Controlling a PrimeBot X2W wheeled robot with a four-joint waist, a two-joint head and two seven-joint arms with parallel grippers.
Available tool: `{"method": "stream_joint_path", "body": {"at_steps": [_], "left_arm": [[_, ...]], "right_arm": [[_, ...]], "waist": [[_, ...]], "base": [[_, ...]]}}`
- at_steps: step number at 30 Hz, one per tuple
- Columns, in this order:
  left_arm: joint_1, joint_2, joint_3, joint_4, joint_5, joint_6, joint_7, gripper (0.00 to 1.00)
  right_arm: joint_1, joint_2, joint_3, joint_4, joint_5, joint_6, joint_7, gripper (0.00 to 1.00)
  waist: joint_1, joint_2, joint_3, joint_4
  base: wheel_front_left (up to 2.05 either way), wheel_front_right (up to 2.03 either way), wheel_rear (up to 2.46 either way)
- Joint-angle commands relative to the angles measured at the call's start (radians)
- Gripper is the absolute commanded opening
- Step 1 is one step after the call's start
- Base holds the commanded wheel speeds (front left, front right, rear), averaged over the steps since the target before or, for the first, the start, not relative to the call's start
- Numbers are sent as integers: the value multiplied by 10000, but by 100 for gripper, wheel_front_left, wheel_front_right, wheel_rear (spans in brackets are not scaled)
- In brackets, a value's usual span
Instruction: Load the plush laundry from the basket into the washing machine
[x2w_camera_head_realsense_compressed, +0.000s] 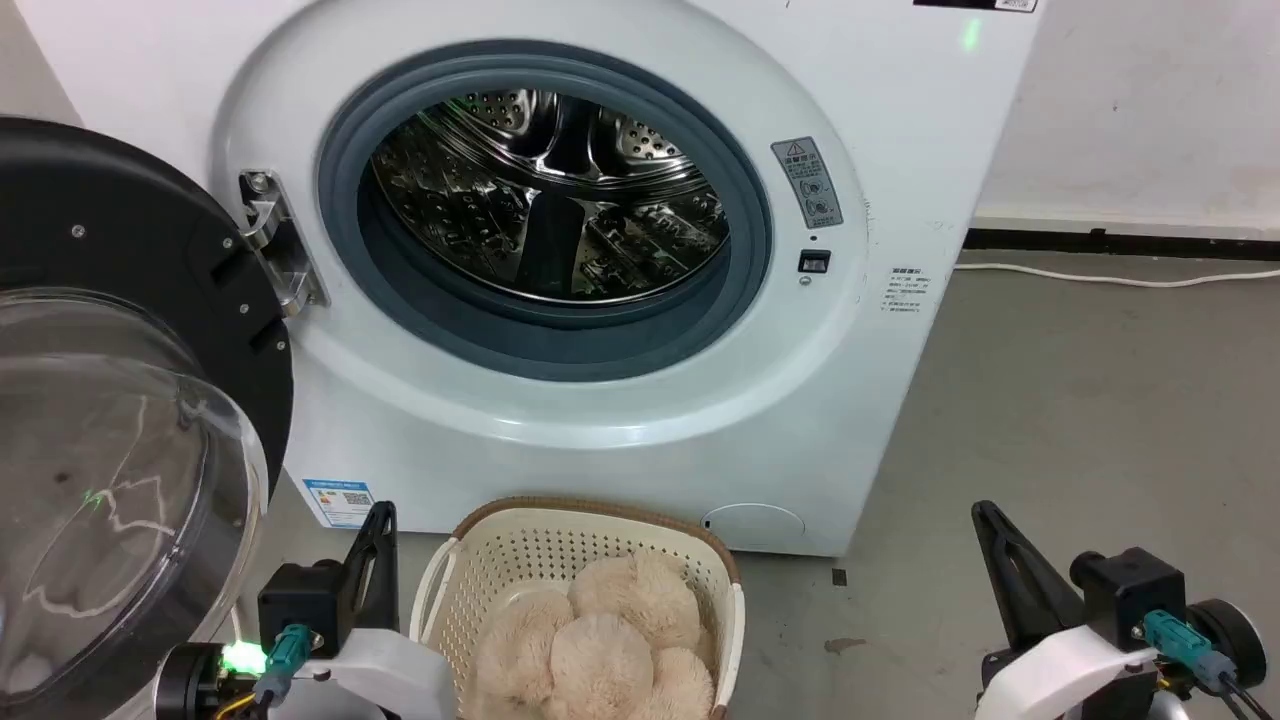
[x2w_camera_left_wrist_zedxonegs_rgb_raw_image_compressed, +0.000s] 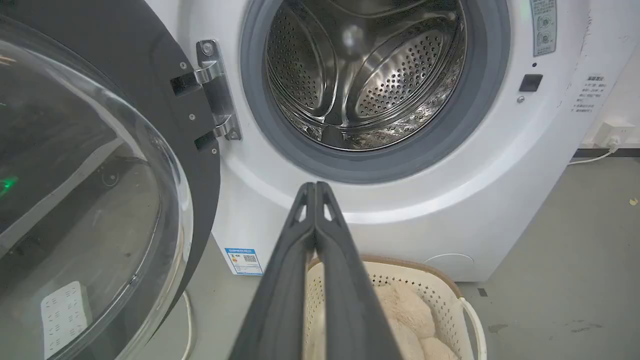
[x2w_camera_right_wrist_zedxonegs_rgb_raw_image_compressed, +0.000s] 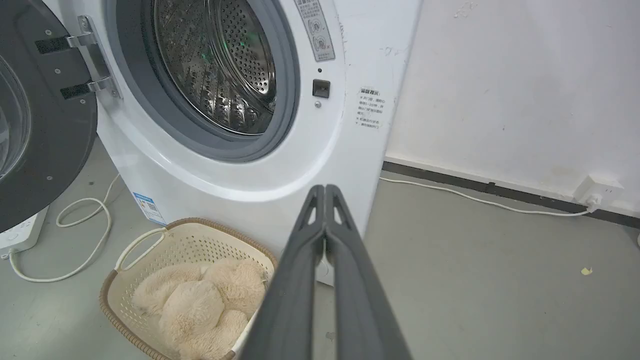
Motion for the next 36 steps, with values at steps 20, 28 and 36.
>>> {"method": "stream_joint_path", "body": {"at_steps": [20, 28, 36], "left_arm": [[-92, -3, 32, -45, 28, -43, 5, 0], [-92, -3, 32, -45, 28, -43, 5, 0], [-92, -3, 32, -45, 28, -43, 5, 0]], "right_arm": [[-119, -20, 3, -45, -76, 8, 3, 0], [-119, -20, 3, -45, -76, 8, 3, 0], [-119, -20, 3, -45, -76, 8, 3, 0]], "waist": [[0, 0, 0, 0], [0, 0, 0, 0], [0, 0, 0, 0]], "base": [[0, 0, 0], [0, 0, 0], [0, 0, 0]]}}
